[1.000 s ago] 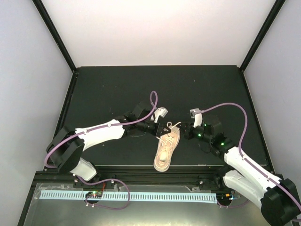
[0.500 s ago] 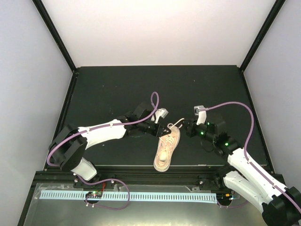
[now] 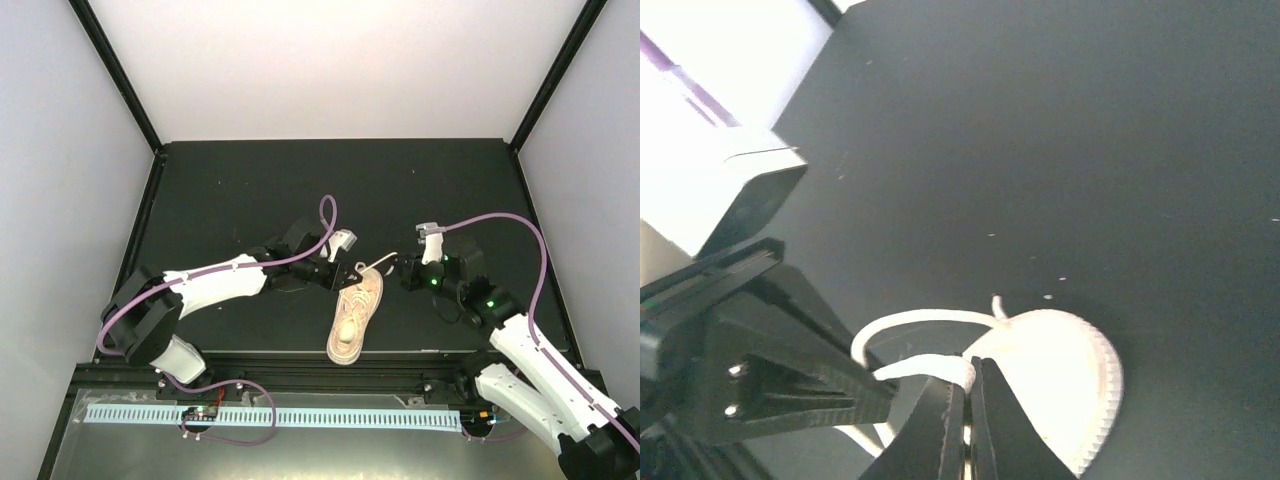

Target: Tie the shoes

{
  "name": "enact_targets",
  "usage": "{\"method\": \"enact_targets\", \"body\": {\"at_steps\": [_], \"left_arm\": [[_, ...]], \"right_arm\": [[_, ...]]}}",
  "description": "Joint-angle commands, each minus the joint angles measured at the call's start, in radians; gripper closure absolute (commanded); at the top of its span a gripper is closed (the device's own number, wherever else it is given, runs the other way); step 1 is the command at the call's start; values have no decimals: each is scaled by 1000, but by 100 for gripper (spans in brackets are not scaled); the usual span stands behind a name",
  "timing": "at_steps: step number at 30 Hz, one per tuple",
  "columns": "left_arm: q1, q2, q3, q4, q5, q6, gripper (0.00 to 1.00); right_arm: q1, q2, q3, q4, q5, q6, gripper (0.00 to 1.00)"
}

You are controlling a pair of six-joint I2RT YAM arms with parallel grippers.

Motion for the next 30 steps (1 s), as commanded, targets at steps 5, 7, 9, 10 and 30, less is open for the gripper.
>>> {"method": "enact_targets", "body": {"at_steps": [5, 7, 9, 10, 30], "left_arm": [[-8, -31, -10, 22, -10, -11, 98], [-8, -34, -10, 26, -10, -12, 99], [-8, -37, -11, 26, -8, -9, 98], [-8, -37, -11, 26, -7, -10, 98], [-8, -66, -16, 49, 15, -7, 98]], "right_arm": [[141, -25, -15, -11, -238, 65, 98], [219, -33, -27, -2, -241, 85, 98], [282, -22, -36, 6, -243, 98, 98], [309, -10, -42, 13, -228, 100, 98], [394, 2, 11, -254, 133, 83, 30]]}}
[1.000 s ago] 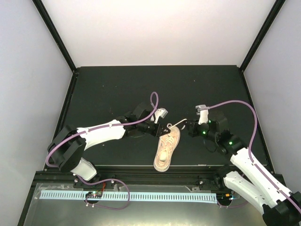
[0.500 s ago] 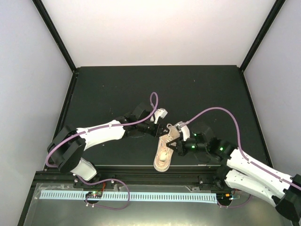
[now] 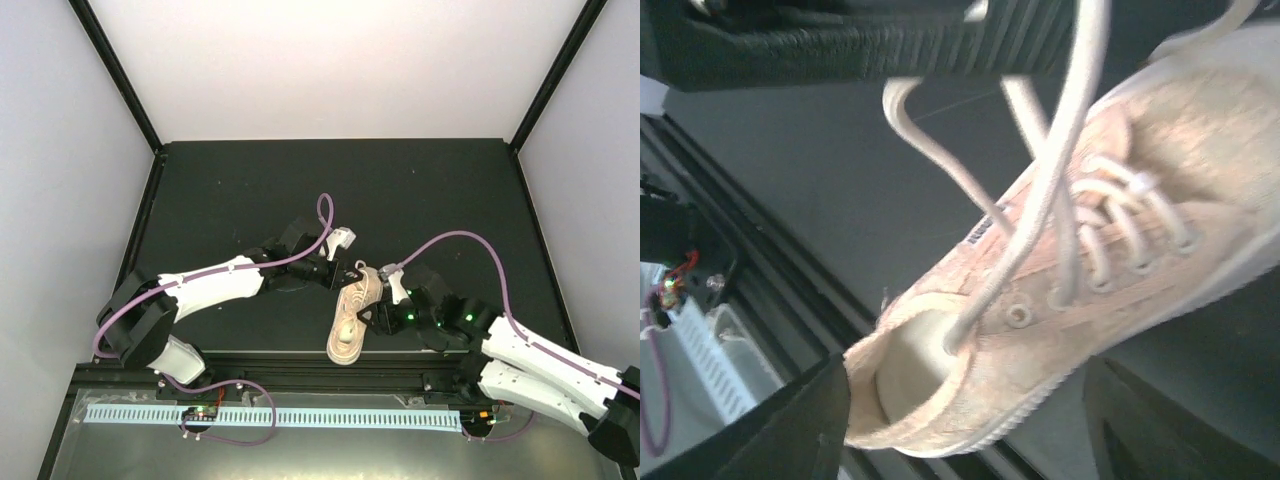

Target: Tie the shoes

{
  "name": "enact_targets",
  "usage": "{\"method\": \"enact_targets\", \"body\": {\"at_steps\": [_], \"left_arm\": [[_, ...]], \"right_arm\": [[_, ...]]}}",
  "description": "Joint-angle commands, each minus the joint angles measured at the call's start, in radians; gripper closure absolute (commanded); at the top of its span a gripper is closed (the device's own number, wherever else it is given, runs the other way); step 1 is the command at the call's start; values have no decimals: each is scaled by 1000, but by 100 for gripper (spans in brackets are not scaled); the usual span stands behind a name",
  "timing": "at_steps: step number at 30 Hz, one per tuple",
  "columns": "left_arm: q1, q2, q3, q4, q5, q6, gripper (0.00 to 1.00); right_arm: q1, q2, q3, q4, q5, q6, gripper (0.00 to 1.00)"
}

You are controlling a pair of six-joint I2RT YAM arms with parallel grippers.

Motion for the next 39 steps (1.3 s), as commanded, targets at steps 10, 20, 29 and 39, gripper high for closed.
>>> {"method": "enact_targets", "body": {"at_steps": [10, 20, 29, 39], "left_arm": [[-6, -37, -9, 23, 29, 10, 98], [-6, -39, -6, 16, 33, 13, 98], [-6, -38, -3, 15, 36, 13, 98], [-6, -22, -4, 15, 55, 11, 99]], "right_arm": [[-71, -106, -54, 123, 88, -36, 23], [-107, -28, -126, 289, 82, -71, 35], [-107, 58, -129, 362, 86, -108, 52], [-107, 139, -128, 482, 108, -88, 77]]}}
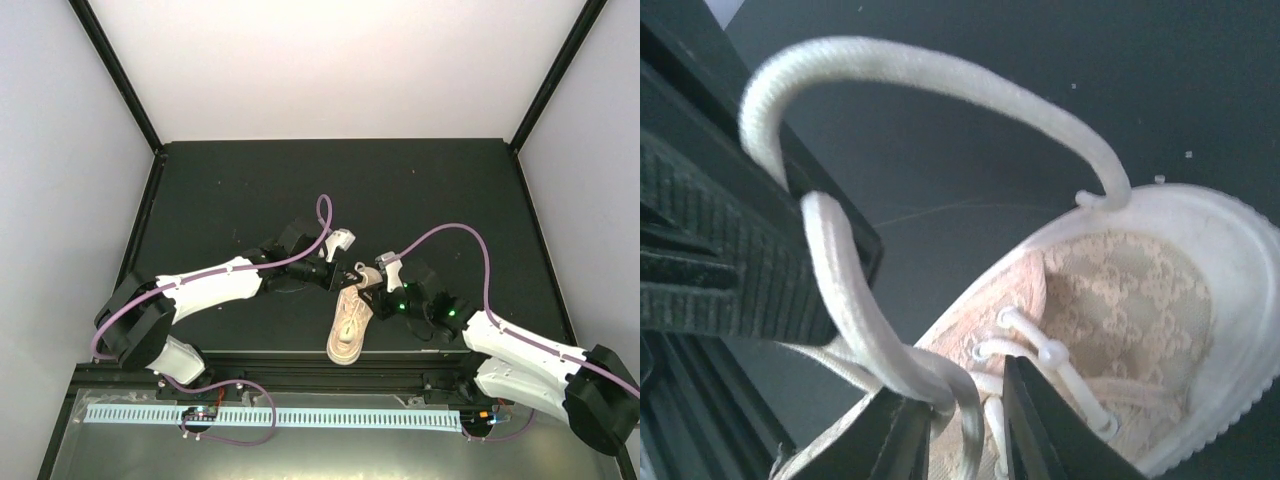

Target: Tie the shoes

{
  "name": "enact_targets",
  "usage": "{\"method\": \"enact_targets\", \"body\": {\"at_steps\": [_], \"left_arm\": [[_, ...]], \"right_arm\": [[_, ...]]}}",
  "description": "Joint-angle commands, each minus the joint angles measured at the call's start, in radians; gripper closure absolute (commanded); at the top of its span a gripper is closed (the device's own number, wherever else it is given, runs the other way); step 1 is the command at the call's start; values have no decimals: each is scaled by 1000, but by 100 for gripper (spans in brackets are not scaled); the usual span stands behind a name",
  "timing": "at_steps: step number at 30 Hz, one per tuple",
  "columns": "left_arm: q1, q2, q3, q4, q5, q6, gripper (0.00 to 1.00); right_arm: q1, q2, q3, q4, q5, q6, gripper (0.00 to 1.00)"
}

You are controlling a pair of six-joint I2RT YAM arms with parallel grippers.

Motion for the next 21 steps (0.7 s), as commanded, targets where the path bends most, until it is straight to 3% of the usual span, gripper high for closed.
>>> {"method": "enact_targets", "body": {"at_steps": [1, 4, 6, 15, 18, 21], "left_arm": [[-6, -7, 8, 18, 34, 11, 98], [-6, -6, 6, 26, 49, 9, 96], [-6, -9, -2, 25, 54, 11, 89], [2, -159, -137, -33, -41, 37, 55], [9, -213, -199, -24, -69, 31, 48], [23, -241, -247, 8, -87, 9, 49]], "right_arm": [[-3, 19, -2, 101, 45, 13, 79], [-2, 24, -1, 128, 73, 28, 92], [-3, 18, -1, 133, 92, 37, 98], [-3, -44, -30, 118, 122, 44, 98], [-3, -57, -41, 112, 115, 50, 98], [-3, -72, -50, 116, 104, 55, 98]]}}
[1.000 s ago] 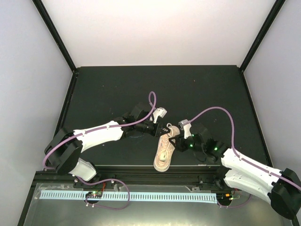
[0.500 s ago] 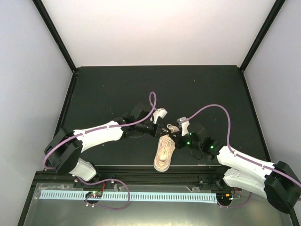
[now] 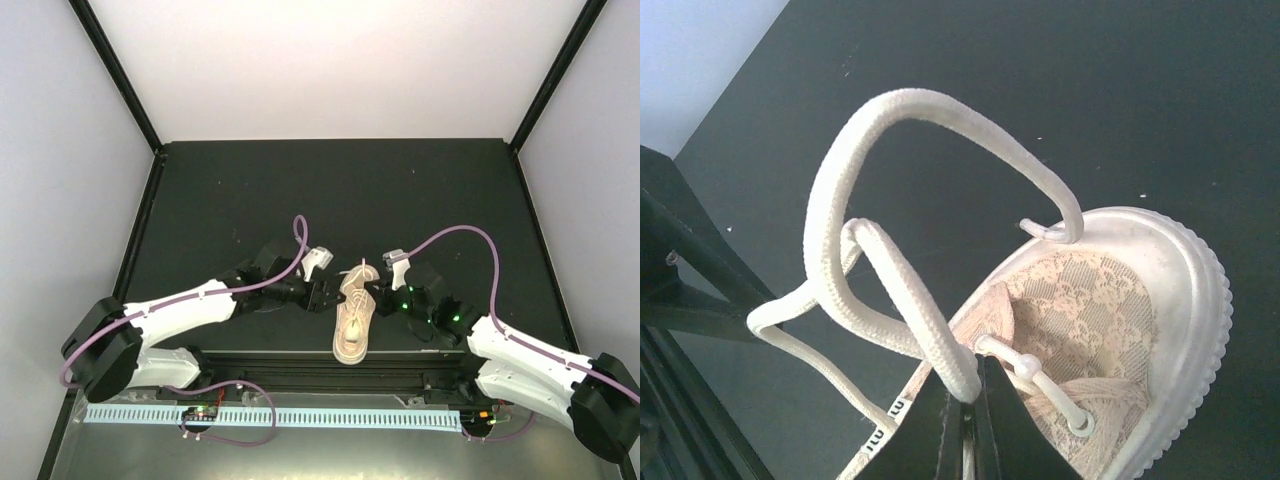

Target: Tie the shoes

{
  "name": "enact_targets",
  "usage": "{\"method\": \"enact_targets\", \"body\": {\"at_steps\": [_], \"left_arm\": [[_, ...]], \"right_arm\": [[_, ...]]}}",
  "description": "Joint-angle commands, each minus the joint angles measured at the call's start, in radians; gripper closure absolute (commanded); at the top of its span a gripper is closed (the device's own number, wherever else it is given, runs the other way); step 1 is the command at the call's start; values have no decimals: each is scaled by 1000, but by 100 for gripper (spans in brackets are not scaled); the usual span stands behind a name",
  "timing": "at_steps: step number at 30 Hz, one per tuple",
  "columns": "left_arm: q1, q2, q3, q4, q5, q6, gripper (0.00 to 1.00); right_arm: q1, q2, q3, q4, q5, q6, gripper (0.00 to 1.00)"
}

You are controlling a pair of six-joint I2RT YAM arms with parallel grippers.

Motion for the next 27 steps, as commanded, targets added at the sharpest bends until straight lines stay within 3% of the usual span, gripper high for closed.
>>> {"method": "enact_targets", "body": {"at_steps": [1, 8, 12, 27], "left_arm": [[25, -32, -51, 37, -57, -23, 50], [60, 105, -4, 78, -137, -118, 63], [73, 149, -4, 144, -153, -145, 64], [23, 297, 82, 353, 222, -22, 57]], "right_arm": [[-4, -31, -15, 40, 17, 10, 98], [-3, -49, -15, 33, 4, 10, 98], [-3, -56, -12, 27, 2, 11, 98], [-2, -40, -7, 40, -3, 20, 98]]}}
